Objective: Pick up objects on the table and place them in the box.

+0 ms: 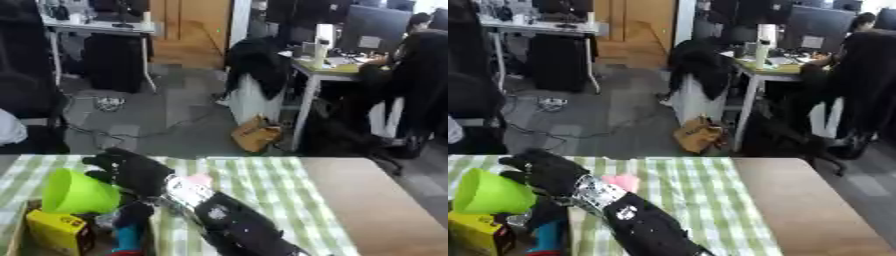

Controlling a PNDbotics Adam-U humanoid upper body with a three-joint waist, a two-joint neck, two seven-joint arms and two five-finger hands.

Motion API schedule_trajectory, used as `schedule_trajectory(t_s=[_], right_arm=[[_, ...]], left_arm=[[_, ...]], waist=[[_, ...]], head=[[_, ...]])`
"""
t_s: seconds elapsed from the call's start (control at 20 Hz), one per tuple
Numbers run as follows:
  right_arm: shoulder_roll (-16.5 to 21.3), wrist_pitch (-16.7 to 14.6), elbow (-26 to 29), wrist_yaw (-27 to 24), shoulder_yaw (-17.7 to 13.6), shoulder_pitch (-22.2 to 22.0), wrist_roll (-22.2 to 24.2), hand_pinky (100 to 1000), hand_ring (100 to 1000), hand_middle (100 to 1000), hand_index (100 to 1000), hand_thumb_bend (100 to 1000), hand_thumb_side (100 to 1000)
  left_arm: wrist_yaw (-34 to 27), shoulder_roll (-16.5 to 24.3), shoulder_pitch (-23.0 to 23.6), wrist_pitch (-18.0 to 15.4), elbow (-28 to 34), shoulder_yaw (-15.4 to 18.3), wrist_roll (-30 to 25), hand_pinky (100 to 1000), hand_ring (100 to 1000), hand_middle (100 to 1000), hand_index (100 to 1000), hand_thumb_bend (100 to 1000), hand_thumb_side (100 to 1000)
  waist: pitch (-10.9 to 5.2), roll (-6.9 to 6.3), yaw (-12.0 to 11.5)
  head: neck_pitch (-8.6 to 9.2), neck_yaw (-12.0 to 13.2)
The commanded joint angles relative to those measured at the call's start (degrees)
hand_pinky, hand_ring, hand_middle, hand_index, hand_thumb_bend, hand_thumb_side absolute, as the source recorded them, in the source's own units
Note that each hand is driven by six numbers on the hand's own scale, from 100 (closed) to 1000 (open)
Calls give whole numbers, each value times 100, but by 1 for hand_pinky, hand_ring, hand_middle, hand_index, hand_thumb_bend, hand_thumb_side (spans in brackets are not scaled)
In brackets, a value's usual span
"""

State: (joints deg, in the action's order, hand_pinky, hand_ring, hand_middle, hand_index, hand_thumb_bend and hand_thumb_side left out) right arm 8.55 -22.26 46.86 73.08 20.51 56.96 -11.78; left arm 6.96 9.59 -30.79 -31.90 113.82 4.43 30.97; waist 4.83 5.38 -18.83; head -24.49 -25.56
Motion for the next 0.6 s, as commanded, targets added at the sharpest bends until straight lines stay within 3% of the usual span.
schedule_trajectory(t_s=[0.05,0.4,0.6], right_arm=[[143,-22,162,-12,-5,163,39,1000,1000,1000,1000,333,1000],[164,-137,214,-84,47,139,236,1000,1000,1000,1000,430,1000],[179,-252,245,24,108,163,515,1000,1000,1000,1000,586,1000]], left_arm=[[-21,17,-91,-45,77,-9,29,830,860,781,856,231,1000],[-16,12,-102,-54,77,-6,44,829,860,780,856,232,1000],[-23,-10,-130,-65,77,-25,39,828,860,780,857,233,1000]], waist=[[-49,-115,-6],[-70,-122,11],[-74,-114,-1]], head=[[7,-19],[-25,-23],[-56,-59]])
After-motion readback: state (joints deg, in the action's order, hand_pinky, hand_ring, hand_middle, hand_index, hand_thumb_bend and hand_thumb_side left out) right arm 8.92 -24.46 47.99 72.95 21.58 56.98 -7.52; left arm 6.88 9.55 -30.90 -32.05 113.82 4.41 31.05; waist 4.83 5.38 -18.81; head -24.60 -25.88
